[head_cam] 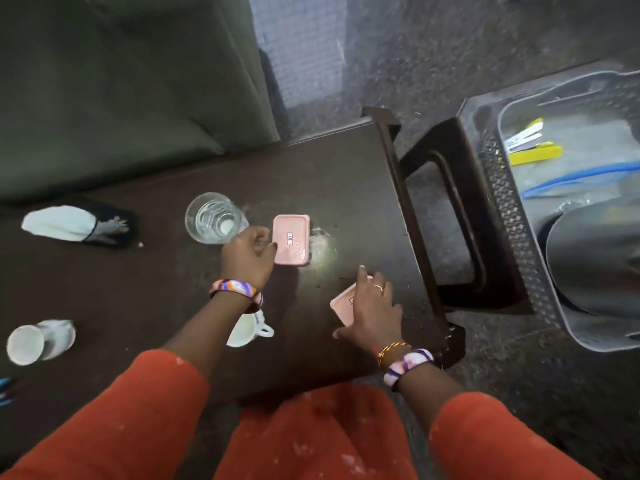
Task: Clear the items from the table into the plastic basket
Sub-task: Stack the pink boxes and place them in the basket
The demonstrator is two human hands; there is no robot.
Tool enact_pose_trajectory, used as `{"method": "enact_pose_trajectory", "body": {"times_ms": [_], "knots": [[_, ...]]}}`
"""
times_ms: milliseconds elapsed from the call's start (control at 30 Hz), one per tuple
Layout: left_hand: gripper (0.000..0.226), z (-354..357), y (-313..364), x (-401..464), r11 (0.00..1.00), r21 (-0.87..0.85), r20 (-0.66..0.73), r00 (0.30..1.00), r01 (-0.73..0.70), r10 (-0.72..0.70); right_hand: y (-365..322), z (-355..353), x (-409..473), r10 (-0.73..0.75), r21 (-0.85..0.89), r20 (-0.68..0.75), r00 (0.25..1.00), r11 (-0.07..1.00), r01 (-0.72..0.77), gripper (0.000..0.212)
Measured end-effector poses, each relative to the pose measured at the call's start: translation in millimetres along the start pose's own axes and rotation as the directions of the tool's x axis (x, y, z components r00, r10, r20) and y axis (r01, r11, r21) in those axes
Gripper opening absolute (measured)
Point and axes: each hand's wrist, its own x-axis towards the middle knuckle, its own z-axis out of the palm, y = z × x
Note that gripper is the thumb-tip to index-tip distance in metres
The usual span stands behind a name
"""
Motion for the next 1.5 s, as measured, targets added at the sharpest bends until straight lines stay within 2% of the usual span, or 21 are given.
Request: {"method": "enact_pose_trajectory", "body": {"times_ms": [100, 167, 267, 367, 467, 533, 600, 667, 800, 867, 900, 933, 967, 1000, 1033, 1100, 1133, 1200, 1300, 1433, 1500], "knots": [[0.035, 2.5, -6.4, 0.8, 0.988, -0.1, 0.06, 0.992, 0.114, -0.109, -6.7, -9.3, 6.2, -0.069, -0.067, -0.138, 0.988, 0.996, 0.06, 0.111], [0.039, 3.0, -8.0, 4.8, 0.969, -0.163, 0.106, 0.98, 0.183, -0.167, -17.0, -25.7, 13.5, -0.194, -0.054, -0.238, 0.952, 0.981, 0.186, 0.111], [0.048, 1.4, -9.2, 14.7, 0.886, -0.36, 0.176, 0.954, 0.293, -0.244, -43.4, -53.5, 27.5, -0.464, -0.1, -0.346, 0.816, 0.883, 0.459, 0.106], [0.052, 2.2, -12.1, 27.1, 0.832, -0.428, 0.213, 0.934, 0.353, -0.287, -73.3, -71.0, 44.8, -0.615, -0.18, -0.256, 0.745, 0.788, 0.589, 0.102], [0.03, 3.8, -11.3, 32.3, 0.832, -0.446, 0.267, 0.936, 0.33, -0.229, -93.1, -70.1, 62.4, -0.69, -0.257, -0.12, 0.714, 0.716, 0.649, 0.097], [0.01, 8.5, -17.0, 35.0, 0.873, -0.409, 0.299, 0.943, 0.264, -0.145, -97.0, -64.0, 71.8, -0.69, -0.274, -0.041, 0.722, 0.703, 0.656, 0.095], [0.025, 14.0, -23.8, 36.3, 0.93, -0.316, 0.322, 0.943, 0.188, -0.082, -97.1, -60.1, 75.8, -0.667, -0.244, -0.002, 0.745, 0.723, 0.647, 0.098], [0.037, 18.4, -27.4, 37.2, 0.946, -0.283, 0.29, 0.954, 0.156, -0.071, -96.3, -59.4, 79.3, -0.652, -0.198, 0.018, 0.758, 0.741, 0.642, 0.103], [0.043, 23.0, -28.6, 36.1, 0.888, -0.385, 0.309, 0.942, 0.251, -0.132, -93.3, -65.7, 81.7, -0.646, -0.146, 0.064, 0.761, 0.748, 0.647, 0.114], [0.043, 24.3, -27.6, 36.9, 0.849, -0.413, 0.361, 0.915, 0.329, -0.18, -84.6, -61.3, 79.5, -0.58, -0.008, 0.028, 0.814, 0.814, 0.58, 0.128], [0.042, 23.4, -25.8, 37.3, 0.846, -0.41, 0.379, 0.908, 0.34, -0.18, -80.1, -54.2, 78.0, -0.494, 0.152, 0.008, 0.87, 0.86, 0.487, 0.134], [0.04, 22.2, -23.5, 37.7, 0.861, -0.391, 0.392, 0.905, 0.325, -0.164, -76.5, -47.1, 74.9, -0.395, 0.36, 0.013, 0.919, 0.859, 0.364, 0.136], [0.038, 20.5, -20.1, 37.3, 0.883, -0.36, 0.41, 0.902, 0.3, -0.139, -73.2, -41.1, 69.3, -0.317, 0.573, 0.03, 0.948, 0.783, 0.243, 0.134], [0.037, 19.9, -14.9, 36.8, 0.899, -0.344, 0.433, 0.896, 0.27, -0.103, -68.8, -35.3, 64.4, -0.259, 0.741, 0.032, 0.965, 0.654, 0.15, 0.124], [0.036, 19.6, -7.1, 35.9, 0.912, -0.339, 0.453, 0.89, 0.232, -0.058, -63.0, -32.0, 59.6, -0.2, 0.834, 0.009, 0.98, 0.542, 0.103, 0.103], [0.035, 19.7, 12.2, 33.2, 0.922, -0.354, 0.464, 0.885, 0.155, 0.029, -52.2, -32.9, 52.8, -0.055, 0.891, -0.115, 0.992, 0.435, 0.127, 0.061], [0.036, 21.4, 27.3, 31.7, 0.918, -0.378, 0.46, 0.885, 0.118, 0.075, -46.2, -41.5, 48.6, 0.021, 0.91, -0.18, 0.984, 0.383, 0.158, 0.053], [0.037, 25.9, 67.6, 26.6, 0.893, -0.445, 0.46, 0.871, 0.059, 0.171, -31.4, -68.1, 39.1, 0.141, 0.931, -0.305, 0.942, 0.254, 0.263, 0.051], [0.035, 36.0, 140.8, 16.3, 0.821, -0.571, 0.481, 0.802, -0.019, 0.353, -9.4, -123.1, 24.5, 0.353, 0.879, -0.475, 0.806, 0.154, 0.451, 0.04], [0.026, 62.7, 234.9, 8.7, 0.756, -0.65, 0.523, 0.674, -0.081, 0.522, 20.7, -190.5, 17.0, 0.598, 0.794, -0.513, 0.616, 0.057, 0.606, 0.025], [0.019, 84.2, 273.2, 9.0, 0.775, -0.623, 0.562, 0.628, -0.106, 0.538, 40.1, -217.1, 24.4, 0.7, 0.767, -0.495, 0.514, 0.076, 0.637, 0.021]]}}
